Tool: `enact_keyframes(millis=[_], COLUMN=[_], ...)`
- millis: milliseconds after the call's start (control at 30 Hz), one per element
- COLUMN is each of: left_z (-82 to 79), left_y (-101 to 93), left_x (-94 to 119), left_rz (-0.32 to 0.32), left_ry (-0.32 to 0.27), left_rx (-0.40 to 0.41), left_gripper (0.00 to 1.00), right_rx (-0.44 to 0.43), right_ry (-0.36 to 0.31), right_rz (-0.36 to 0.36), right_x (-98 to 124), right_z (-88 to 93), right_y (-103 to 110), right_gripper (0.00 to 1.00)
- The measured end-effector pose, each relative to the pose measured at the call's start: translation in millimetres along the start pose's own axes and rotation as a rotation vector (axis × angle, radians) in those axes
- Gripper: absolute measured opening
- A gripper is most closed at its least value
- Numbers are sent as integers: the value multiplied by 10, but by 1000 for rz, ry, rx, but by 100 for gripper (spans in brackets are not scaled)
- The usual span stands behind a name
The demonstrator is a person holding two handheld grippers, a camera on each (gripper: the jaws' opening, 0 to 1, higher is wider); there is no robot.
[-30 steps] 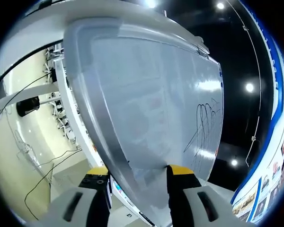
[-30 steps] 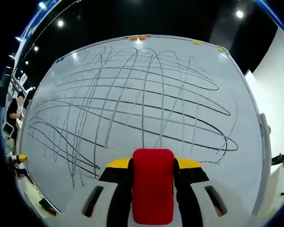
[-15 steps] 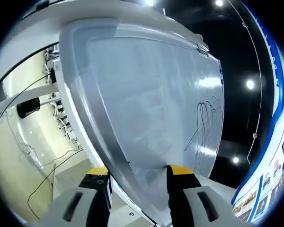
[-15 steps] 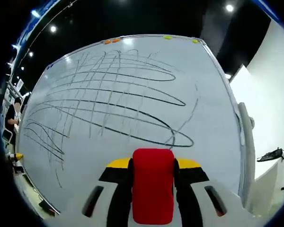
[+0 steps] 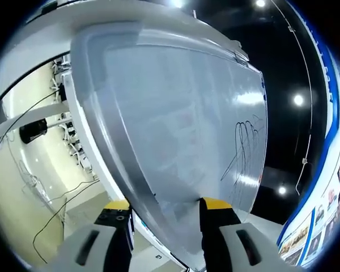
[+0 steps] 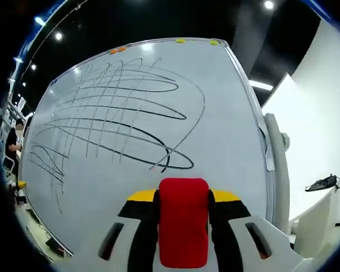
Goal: Wipe the writing off the whiteboard with the eraser
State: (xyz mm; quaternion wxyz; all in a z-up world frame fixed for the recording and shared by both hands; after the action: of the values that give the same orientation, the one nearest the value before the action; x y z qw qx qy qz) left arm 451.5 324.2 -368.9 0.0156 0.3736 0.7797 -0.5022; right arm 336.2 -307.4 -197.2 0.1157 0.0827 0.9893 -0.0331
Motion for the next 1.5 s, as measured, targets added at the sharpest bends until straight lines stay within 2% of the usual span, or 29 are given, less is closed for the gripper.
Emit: enact_keyframes(millis=[233, 333, 367, 467, 600, 700, 867, 1033, 1267, 1500], left_z=[-35, -48, -40, -21, -28, -1, -1, -42, -29, -22], left_y=[44, 51, -11, -38, 20, -12, -19, 56, 84, 104], left_x=[-14, -19, -12, -2, -15, -5, 3, -13, -18, -29], left_rz=[-6, -9, -20, -25, -19, -11, -5, 3, 0, 15], left_ry=[4, 8, 28, 34, 18, 12, 4, -6, -46, -63], left_rx=[0, 0, -9, -14, -16, -10, -9, -11, -16, -6], left_gripper=[48, 48, 48, 49, 49, 48, 48, 48, 47, 46], right_rx=[15, -24, -34, -26, -16, -43, -70, -124, -198, -200], right_ry=[41, 39, 39, 52, 64, 52, 51, 33, 15, 7], right_rz=[2, 4, 5, 3, 0, 8, 21, 39, 64, 74], right_x=[-43, -101, -119, -156, -168, -154, -129, -122, -126, -118], right_z=[-45, -111, -137, -201, -246, -286, -293, -288, -283, -301], right_y=[-75, -112, -138, -144, -177, -222, -182, -110, 0, 135], right_gripper=[36, 36, 36, 36, 36, 36, 36, 36, 36, 36])
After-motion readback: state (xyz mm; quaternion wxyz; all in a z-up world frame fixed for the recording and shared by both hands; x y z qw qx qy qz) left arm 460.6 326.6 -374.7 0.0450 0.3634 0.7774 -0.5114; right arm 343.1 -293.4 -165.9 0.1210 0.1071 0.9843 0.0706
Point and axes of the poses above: the point that each gripper's makers call its tool centre point, and the gripper's own axes: x roughly backward along the fingers, y roughly to its left, z roughly out of its underside, the point moved 8 cm from there along x, roughly backward along the fingers, and after that the axes turned 10 degrees about y, right-handed, at the moved point
